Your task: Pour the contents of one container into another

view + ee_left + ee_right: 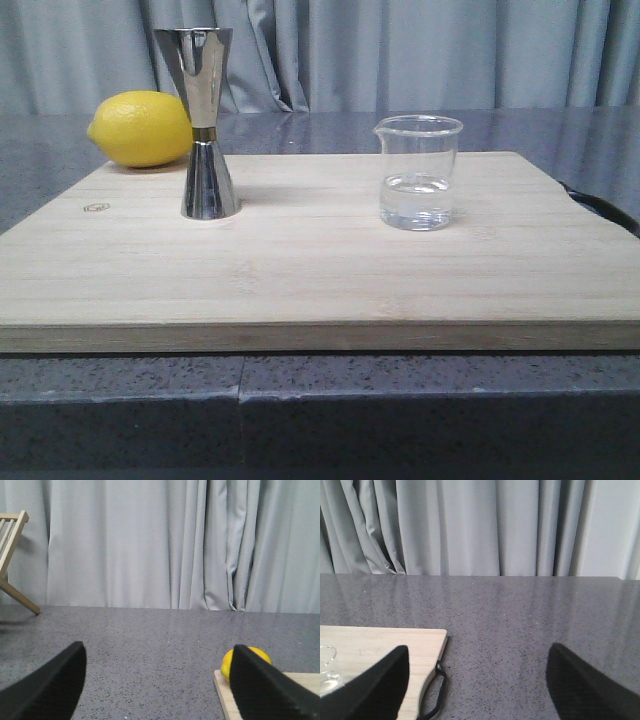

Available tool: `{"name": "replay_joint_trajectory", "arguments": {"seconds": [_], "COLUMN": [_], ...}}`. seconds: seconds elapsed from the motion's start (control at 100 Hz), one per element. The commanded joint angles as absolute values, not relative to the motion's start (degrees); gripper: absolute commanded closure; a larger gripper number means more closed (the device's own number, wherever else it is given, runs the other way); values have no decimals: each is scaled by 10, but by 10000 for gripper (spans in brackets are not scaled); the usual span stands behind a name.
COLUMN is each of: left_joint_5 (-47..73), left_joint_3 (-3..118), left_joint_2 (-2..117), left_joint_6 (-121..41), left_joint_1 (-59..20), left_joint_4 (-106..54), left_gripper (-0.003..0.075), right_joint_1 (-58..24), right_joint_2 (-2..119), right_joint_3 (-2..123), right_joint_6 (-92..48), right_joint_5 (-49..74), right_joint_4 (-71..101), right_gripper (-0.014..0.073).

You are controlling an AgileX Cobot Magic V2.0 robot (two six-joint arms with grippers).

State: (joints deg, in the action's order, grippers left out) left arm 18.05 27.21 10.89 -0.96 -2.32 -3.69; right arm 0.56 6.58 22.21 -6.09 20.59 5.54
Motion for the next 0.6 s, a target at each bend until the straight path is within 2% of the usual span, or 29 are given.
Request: {"name": "replay_joint_trajectory", "arguments": {"seconds": [0.0, 0.39, 0.59], "left_joint_5": [133, 131, 131], "left_joint_3": [293, 293, 293], "left_joint_2": [120, 120, 120], "left_joint_6": [-8, -8, -8], "left_joint_1": [-26, -26, -26], "left_joint_4": [-43, -44, -44], "left_gripper": [106, 167, 172], "right_joint_1": [9, 9, 9], "right_joint_2": [79, 79, 79], "right_joint_3": [241, 241, 241], "right_joint_6": [-64, -64, -64], "right_joint_5": [164, 163, 160], "right_joint_4": [50, 52, 52], "right_gripper": [39, 39, 39]}}
